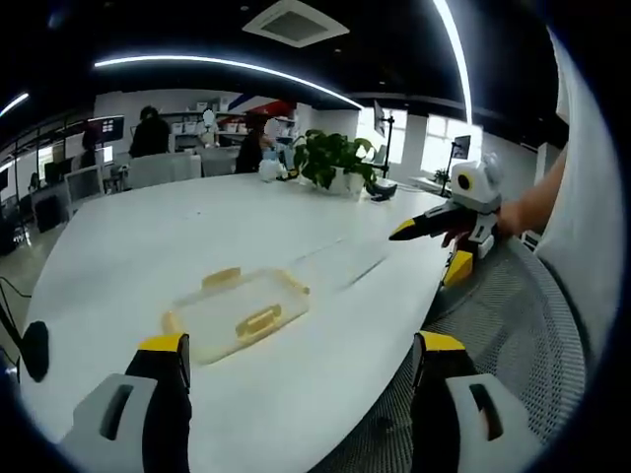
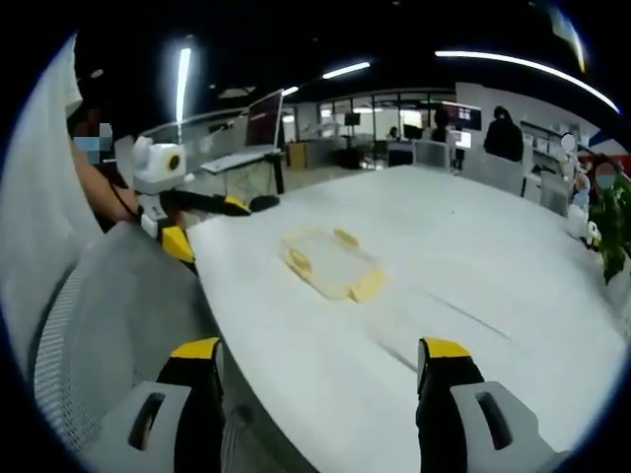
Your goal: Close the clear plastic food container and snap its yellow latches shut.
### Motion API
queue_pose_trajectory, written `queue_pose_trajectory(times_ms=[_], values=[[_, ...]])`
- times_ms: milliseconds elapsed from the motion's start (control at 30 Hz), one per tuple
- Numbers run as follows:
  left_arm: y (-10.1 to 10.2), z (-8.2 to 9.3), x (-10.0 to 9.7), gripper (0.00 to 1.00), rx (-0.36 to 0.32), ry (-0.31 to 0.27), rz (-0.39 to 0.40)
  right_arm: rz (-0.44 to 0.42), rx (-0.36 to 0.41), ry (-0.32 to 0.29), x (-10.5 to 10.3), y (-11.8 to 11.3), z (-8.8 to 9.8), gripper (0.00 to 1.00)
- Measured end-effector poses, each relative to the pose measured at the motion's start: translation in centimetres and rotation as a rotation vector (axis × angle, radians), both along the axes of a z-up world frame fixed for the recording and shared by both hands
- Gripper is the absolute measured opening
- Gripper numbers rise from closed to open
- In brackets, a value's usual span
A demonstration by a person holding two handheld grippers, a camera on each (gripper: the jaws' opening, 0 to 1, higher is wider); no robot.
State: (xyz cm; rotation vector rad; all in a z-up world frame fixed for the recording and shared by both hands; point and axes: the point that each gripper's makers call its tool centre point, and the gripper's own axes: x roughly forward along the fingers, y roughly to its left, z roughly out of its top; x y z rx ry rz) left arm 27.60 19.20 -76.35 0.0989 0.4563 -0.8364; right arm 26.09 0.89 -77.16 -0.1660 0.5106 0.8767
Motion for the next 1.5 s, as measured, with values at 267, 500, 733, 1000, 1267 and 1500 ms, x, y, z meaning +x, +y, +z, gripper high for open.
queue_pose_trajectory(times_ms=[267,500,733,1000,1267,1500], values=[[0.0,0.1,0.0,0.95,0.002,-0.003,0.0,-0.001,0.0,-0.001,0.0,0.0,0.1,0.8],[0.2,0.2,0.2,0.94,-0.005,-0.002,0.014,-0.004,0.004,-0.003,0.2,0.0,0.3,0.8],[0.4,0.3,0.4,0.94,-0.011,-0.006,0.029,0.011,-0.007,-0.01,0.1,0.2,0.3,0.8],[0.2,0.3,0.2,0.94,-0.004,-0.005,0.014,0.029,-0.022,-0.02,0.4,0.3,0.4,0.8],[-0.1,0.3,0.0,0.94,0.014,-0.003,-0.014,0.053,-0.049,-0.025,1.1,0.3,0.4,0.78],[0.1,0.4,0.6,0.92,0.036,-0.01,-0.031,0.072,-0.054,-0.04,1.8,0.7,0.8,0.78]])
